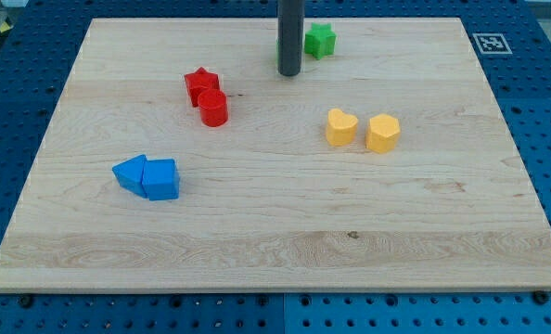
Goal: Push the green blocks towards top middle
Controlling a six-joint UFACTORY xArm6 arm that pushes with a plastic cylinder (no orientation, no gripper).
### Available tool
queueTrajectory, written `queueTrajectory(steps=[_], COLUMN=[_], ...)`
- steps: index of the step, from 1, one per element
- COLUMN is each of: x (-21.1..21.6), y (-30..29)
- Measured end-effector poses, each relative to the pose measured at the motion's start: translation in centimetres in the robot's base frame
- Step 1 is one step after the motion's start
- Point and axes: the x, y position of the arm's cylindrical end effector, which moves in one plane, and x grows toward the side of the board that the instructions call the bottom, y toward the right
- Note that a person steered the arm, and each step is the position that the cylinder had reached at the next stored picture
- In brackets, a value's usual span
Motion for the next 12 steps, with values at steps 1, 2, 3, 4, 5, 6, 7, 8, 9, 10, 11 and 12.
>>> queueTrajectory(steps=[1, 2, 3, 4, 5, 6, 7, 8, 9, 10, 11, 12], x=[-1.7, -3.5, -4.7, -4.3, -1.4, 0.4, 0.4, -0.5, -3.7, -5.5, -5.6, -4.5], y=[-0.1, -0.1, -0.1, 0.0, 1.7, 4.7, 6.7, 6.7, 6.7, 6.7, 6.7, 7.1])
